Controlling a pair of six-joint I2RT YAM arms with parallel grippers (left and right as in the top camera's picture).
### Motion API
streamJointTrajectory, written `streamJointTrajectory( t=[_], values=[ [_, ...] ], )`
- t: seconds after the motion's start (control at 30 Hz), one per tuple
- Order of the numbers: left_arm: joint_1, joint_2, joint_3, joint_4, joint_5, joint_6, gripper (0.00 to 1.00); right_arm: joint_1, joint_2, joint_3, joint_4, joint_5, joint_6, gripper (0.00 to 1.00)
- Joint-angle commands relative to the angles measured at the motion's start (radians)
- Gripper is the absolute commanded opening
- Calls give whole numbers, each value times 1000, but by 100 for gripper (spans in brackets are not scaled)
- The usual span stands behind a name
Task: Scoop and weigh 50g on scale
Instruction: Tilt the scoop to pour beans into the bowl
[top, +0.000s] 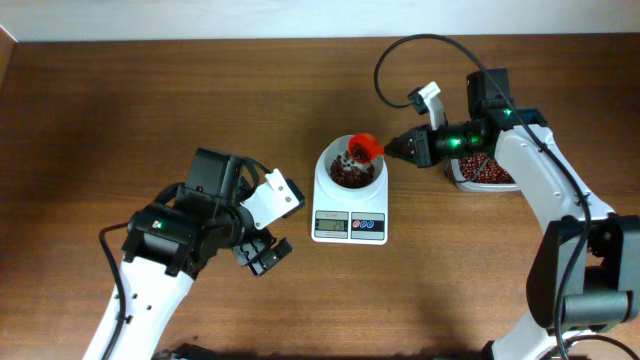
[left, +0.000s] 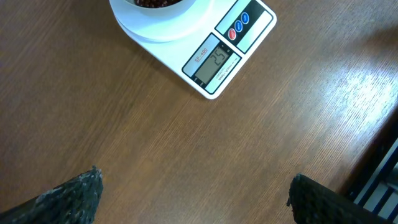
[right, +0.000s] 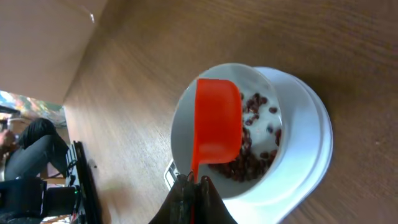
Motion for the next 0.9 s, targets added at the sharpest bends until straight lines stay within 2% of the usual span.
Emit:
streamJointTrajectory(
  t=[0.0,0.03,0.07,0.1,0.13,0.2,0.3,0.37,0.43,0.53,0.57,0.63,0.67,0.7,0.73,0.77,0.83,0.87],
  values=[
    [4,-10,13,2,15,12,99,5,3,4,10,-50,-36,4],
    [4,-10,13,2,15,12,99,5,3,4,-6,47,45,4],
    [4,-10,13,2,15,12,99,5,3,4,-8,-108,-67,4],
    [4,-10,13,2,15,12,99,5,3,4,-2,-88,-64,4],
    [4,-10,13,2,15,12,99,5,3,4,-5,66,45,4],
    [4,-10,13,2,15,12,99,6,-22,7,0,13,15,4],
    [4,-10,13,2,15,12,99,21,-84,10,-2,125,17,4],
    [4,-10,13,2,15,12,99,88,-121,10,-1,259,25,4],
    [4,-10,13,2,15,12,99,110,-126,10,-1,314,63,4],
    [4,-10,13,2,15,12,99,111,-126,10,-1,290,50,4],
    [4,-10,13,2,15,12,99,111,-126,10,-2,402,132,4],
    [4,-10,13,2,15,12,99,111,-126,10,-1,224,31,4],
    [4,-10,13,2,15,12,99,111,-126,10,-2,341,114,4],
    [4,-10,13,2,15,12,99,111,-126,10,-1,347,116,4],
    [4,-10,13,2,15,12,99,111,-126,10,3,258,60,4],
    [4,-10,13,2,15,12,99,111,-126,10,-2,355,131,4],
    [4,-10,13,2,15,12,99,111,-126,10,-1,210,14,4],
    [4,-10,13,2,15,12,99,111,-126,10,2,304,80,4]
  ],
)
